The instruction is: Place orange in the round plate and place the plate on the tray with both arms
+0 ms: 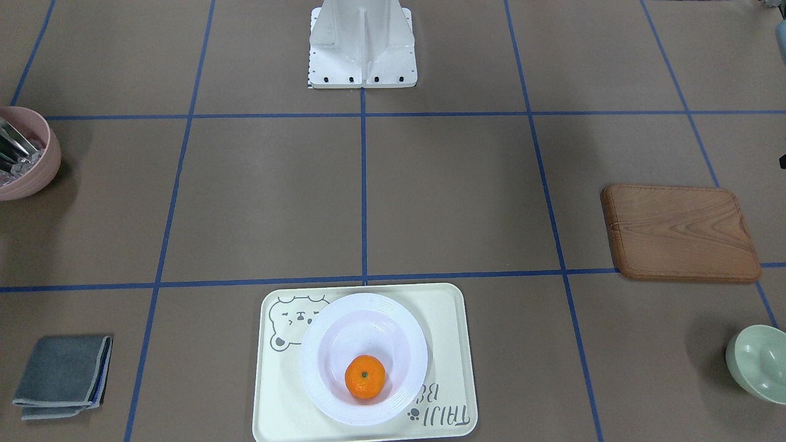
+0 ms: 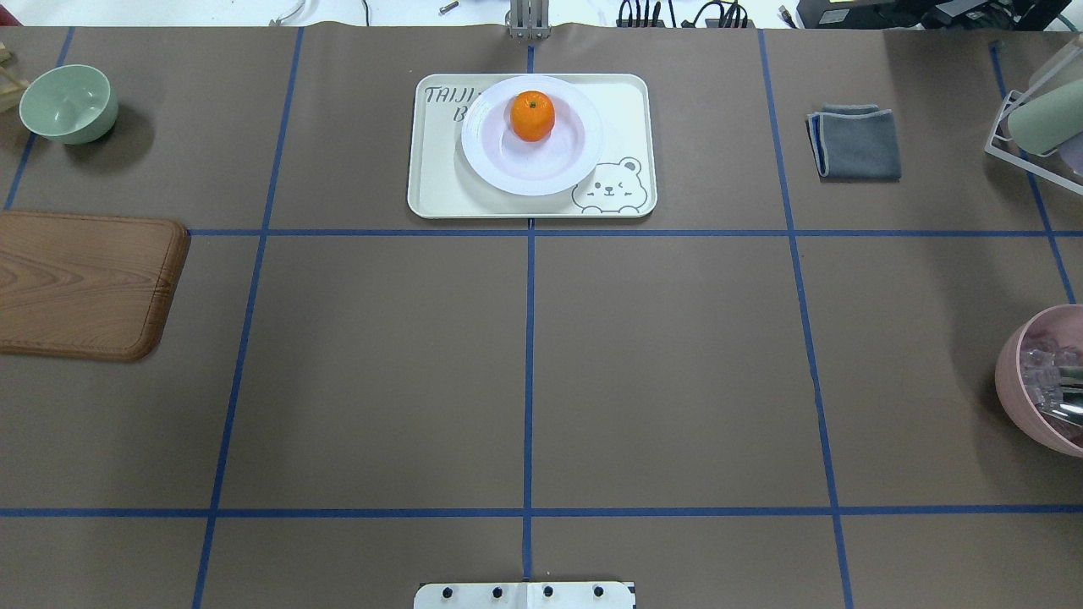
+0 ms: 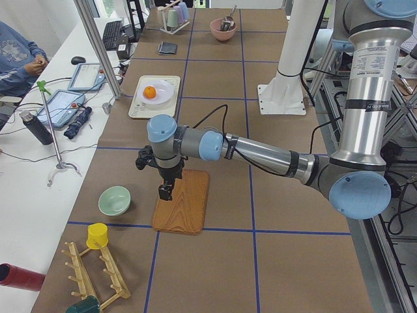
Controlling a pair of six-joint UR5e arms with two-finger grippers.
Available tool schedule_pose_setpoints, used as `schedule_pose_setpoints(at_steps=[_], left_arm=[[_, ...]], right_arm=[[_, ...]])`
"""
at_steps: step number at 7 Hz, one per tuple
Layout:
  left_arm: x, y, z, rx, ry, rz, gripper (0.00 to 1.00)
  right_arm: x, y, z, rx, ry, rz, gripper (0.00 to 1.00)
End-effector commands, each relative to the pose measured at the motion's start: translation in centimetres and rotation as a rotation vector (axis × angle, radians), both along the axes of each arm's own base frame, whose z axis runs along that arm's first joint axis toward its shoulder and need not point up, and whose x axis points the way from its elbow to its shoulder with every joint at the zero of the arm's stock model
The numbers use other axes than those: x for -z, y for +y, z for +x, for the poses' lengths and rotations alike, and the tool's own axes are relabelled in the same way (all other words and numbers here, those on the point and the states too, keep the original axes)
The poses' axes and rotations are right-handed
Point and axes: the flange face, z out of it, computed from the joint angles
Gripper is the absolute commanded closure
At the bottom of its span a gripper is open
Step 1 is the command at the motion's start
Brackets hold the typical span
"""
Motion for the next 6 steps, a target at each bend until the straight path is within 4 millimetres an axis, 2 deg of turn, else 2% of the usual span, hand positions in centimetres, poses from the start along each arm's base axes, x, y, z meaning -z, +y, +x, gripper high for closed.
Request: schedule_pose_setpoints(at_steps=[1,2,4,5,6], left_arm=[[-1.3,-0.9,-1.3,0.026,0.049,-0.069,0.02],[-1.4,-0.8,-2.4,0.045,0.043,-0.065,0.02],[-1.5,-1.1,-3.0,0.050,-0.007,-0.049,0.02],[-2.0,-1.1,-3.5,-0.001,-0.075,-0.001,0.02],[-2.4,-1.0,-3.4,-0.043,-0.068,0.024,0.02]], right_arm=[[-0.3,0.2,0.2,-0.012,-0.004,-0.021,0.00],[-0.2,-0.1,0.1,-0.013,-0.008,-0.022,0.00],[0.1,-0.1,-0.5,-0.013,-0.088,-0.036,0.00],[0.7,-0.3,-0.6,-0.047,-0.100,-0.058,0.00],[1.6,-1.2,-1.0,-0.121,-0.101,-0.114,0.00]])
